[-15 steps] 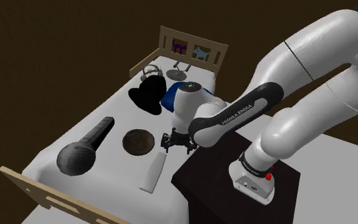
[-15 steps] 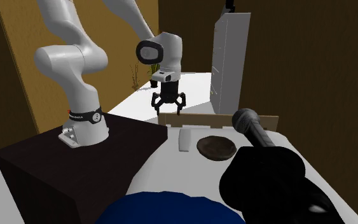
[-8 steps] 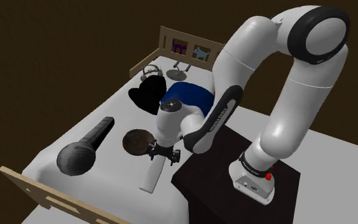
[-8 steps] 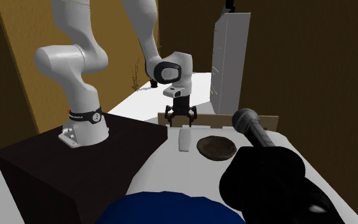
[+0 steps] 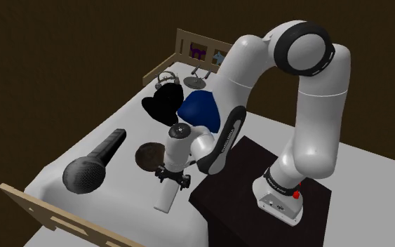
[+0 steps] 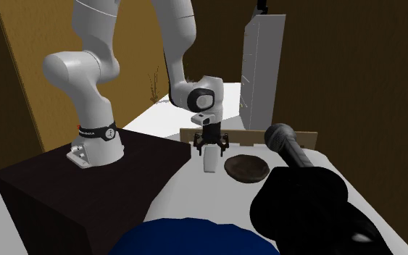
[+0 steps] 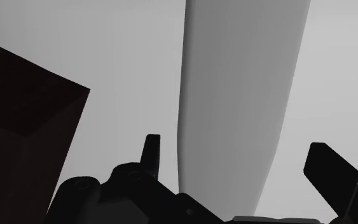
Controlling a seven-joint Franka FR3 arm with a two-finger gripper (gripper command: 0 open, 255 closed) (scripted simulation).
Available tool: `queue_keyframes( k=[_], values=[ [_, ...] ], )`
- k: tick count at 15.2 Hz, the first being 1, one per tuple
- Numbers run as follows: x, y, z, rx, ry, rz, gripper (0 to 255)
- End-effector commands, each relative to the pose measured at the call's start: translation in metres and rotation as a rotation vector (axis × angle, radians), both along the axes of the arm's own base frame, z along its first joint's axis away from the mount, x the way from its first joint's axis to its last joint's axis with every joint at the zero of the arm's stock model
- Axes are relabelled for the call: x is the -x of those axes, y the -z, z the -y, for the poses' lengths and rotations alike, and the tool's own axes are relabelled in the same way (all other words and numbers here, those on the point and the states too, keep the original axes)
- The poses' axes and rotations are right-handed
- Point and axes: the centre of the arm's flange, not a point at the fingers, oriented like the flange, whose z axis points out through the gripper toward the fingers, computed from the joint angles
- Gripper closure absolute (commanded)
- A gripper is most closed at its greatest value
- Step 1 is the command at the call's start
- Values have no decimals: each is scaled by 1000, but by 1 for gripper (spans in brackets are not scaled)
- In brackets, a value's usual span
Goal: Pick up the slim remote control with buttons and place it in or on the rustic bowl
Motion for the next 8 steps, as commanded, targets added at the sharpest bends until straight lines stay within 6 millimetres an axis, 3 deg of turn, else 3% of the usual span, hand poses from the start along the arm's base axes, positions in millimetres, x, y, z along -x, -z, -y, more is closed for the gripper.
queue_keyframes(
  k=[1,2,8],
  values=[
    [1,11,0,0,0,0,0],
    [1,19,0,0,0,0,0],
    [1,19,0,0,0,0,0]
  ],
)
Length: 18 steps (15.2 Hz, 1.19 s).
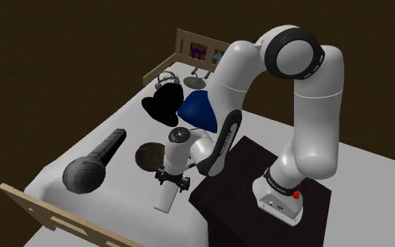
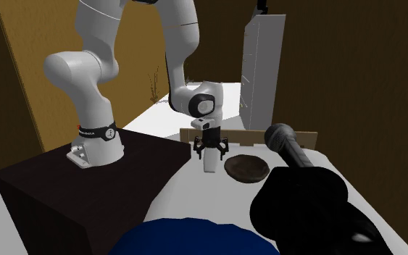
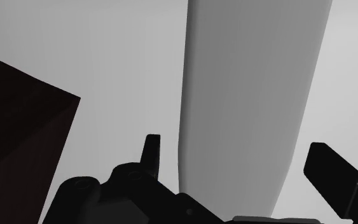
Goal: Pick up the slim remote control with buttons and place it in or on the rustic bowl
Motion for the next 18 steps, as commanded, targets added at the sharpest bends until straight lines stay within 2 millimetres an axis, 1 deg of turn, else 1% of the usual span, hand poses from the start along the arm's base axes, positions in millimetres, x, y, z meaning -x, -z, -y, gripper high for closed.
queue_keyframes(
  k=[1,2,3,12,18],
  values=[
    [0,0,0,0,0,0,0],
    [0,0,0,0,0,0,0],
    [0,0,0,0,0,0,255],
    [0,0,0,0,0,0,255],
    [0,-32,0,0,0,0,255]
  ],
)
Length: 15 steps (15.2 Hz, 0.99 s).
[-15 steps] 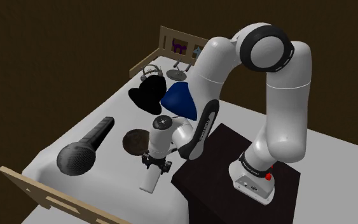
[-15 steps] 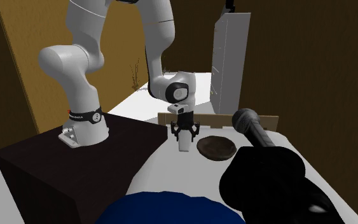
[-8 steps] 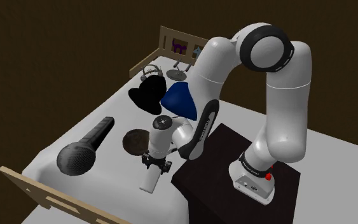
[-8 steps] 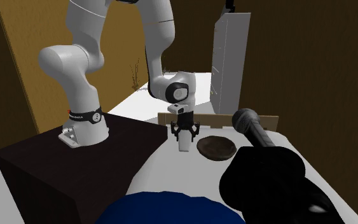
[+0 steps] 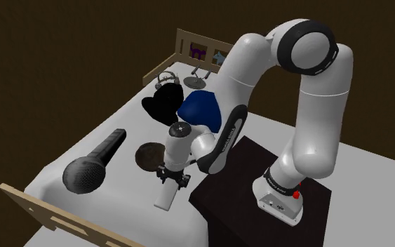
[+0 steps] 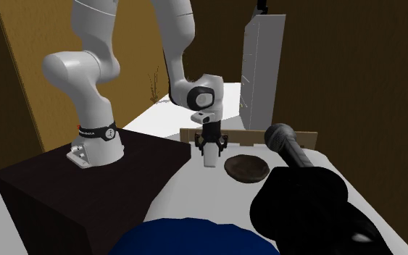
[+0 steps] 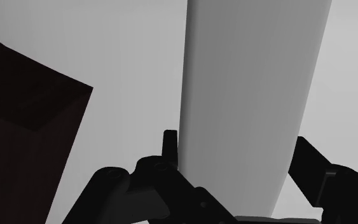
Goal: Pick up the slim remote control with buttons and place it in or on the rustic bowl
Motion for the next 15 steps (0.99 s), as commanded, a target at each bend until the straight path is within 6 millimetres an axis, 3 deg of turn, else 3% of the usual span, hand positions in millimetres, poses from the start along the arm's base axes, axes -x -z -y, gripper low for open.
queue_keyframes(
  k=[1,15],
  values=[
    [0,-12,0,1,0,0,255],
    [0,-86,0,1,0,0,255]
  ],
)
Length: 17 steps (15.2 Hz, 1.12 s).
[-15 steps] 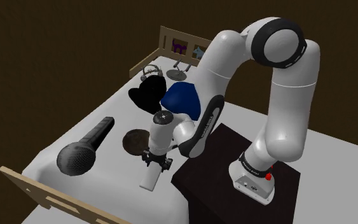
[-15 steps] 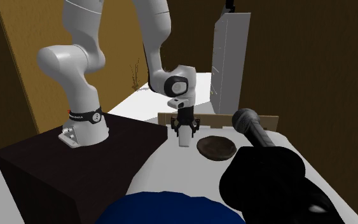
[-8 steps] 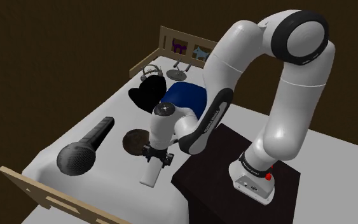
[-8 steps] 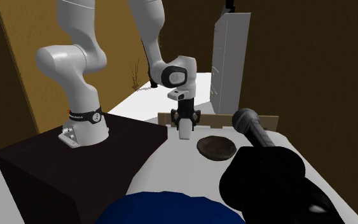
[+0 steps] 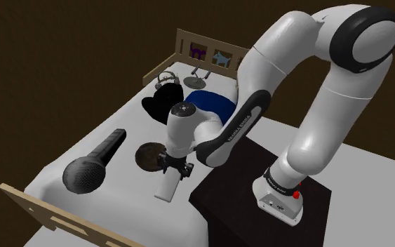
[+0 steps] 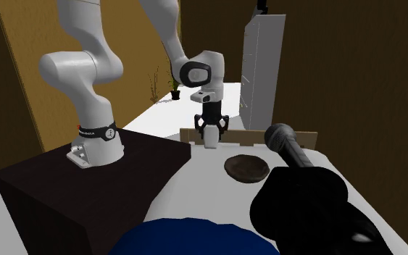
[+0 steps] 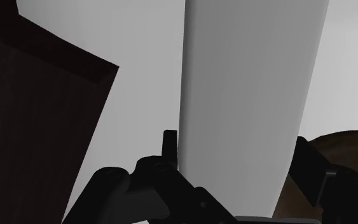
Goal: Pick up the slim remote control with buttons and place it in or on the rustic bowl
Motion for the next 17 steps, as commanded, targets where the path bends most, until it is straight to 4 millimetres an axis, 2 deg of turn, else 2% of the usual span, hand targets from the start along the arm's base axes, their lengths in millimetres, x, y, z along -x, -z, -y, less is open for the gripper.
queue_keyframes(
  k=[1,2,15,17],
  values=[
    [0,-10,0,0,1,-1,255],
    [0,-15,0,0,1,-1,255],
    [-166,-17,41,0,1,-1,255],
    [-170,-12,42,0,1,-1,255]
  ],
)
